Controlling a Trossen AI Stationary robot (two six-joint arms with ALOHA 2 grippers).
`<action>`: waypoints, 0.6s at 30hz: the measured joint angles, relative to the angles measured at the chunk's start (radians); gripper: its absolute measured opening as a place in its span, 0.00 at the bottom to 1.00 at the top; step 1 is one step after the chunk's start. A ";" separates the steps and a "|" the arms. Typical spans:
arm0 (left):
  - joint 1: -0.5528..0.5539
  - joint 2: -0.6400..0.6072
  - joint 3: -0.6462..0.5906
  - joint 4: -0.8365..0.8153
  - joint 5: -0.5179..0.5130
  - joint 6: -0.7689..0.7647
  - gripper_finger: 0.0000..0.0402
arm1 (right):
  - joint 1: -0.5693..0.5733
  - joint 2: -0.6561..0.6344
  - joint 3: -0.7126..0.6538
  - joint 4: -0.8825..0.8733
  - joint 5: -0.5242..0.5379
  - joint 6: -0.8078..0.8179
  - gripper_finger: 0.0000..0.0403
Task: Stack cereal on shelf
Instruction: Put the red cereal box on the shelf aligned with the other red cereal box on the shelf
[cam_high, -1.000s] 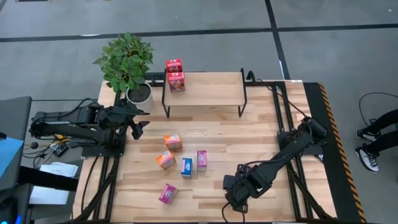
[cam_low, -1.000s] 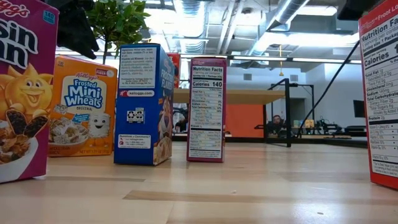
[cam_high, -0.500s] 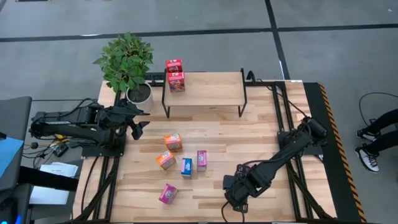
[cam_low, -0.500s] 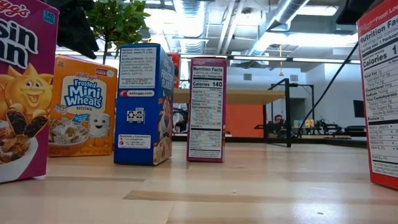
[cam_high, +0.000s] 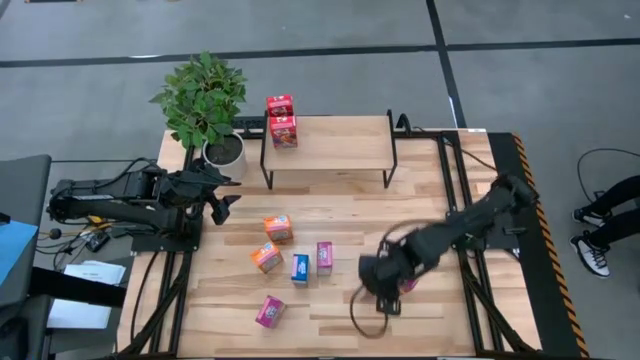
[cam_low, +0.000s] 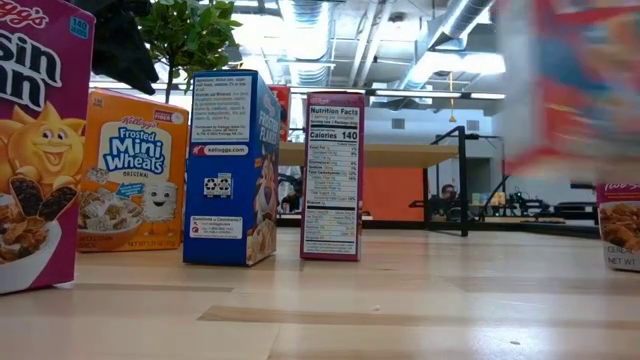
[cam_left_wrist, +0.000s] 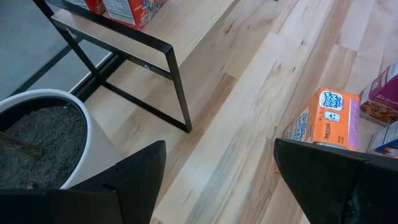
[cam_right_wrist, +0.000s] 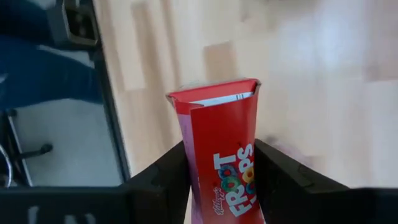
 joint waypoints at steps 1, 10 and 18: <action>0.000 0.000 0.000 0.000 0.000 0.001 0.72 | -0.029 -0.021 0.000 -0.011 0.000 -0.019 0.44; 0.000 0.000 0.000 -0.001 0.002 0.019 0.72 | -0.364 -0.132 0.091 -0.136 0.003 -0.276 0.42; 0.000 0.000 0.000 -0.004 0.003 0.013 0.72 | -0.609 0.000 0.406 -0.259 0.068 -0.629 0.39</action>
